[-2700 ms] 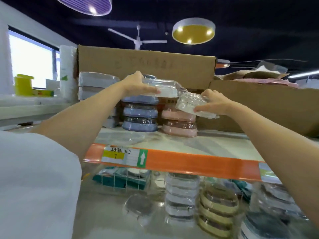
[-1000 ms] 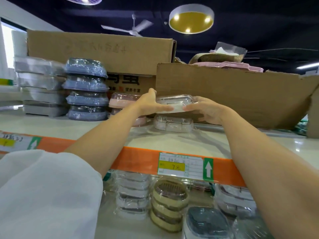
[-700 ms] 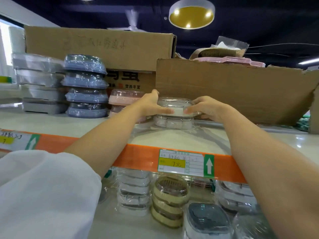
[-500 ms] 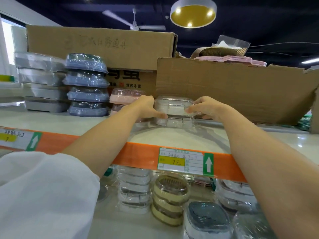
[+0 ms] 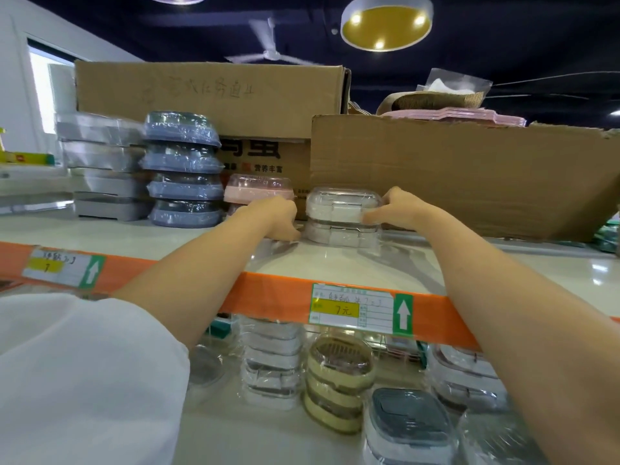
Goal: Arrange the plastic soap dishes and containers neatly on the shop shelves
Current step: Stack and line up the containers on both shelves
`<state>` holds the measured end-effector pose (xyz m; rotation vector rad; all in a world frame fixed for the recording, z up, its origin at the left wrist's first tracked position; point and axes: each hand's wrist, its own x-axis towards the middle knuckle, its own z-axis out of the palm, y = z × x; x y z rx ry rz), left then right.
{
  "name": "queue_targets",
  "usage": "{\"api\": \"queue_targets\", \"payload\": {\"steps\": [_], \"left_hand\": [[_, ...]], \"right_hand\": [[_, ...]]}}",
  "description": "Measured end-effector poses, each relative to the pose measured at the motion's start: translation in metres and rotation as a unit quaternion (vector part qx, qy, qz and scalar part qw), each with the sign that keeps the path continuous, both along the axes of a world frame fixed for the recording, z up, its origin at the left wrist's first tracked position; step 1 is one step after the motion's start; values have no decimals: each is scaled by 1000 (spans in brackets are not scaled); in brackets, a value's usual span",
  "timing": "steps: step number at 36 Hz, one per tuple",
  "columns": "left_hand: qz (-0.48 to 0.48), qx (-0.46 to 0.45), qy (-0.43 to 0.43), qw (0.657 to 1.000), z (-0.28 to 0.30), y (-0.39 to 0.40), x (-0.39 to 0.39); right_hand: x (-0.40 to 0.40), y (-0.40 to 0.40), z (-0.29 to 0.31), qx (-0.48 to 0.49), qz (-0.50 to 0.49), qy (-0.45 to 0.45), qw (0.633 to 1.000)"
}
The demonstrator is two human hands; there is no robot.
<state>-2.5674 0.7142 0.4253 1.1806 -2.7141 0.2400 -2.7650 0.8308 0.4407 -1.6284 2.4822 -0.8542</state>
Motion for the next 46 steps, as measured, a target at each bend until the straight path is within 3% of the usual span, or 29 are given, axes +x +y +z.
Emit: {"api": "queue_targets", "payload": {"steps": [15, 35, 46], "left_hand": [[-30, -14, 50, 998, 2, 37, 80], [-218, -88, 174, 956, -46, 92, 225], [-121, 31, 73, 989, -123, 62, 305]], "right_hand": [[69, 59, 5, 61, -117, 188, 973], [272, 105, -34, 56, -44, 242, 968], [334, 91, -114, 120, 25, 163, 979]]}}
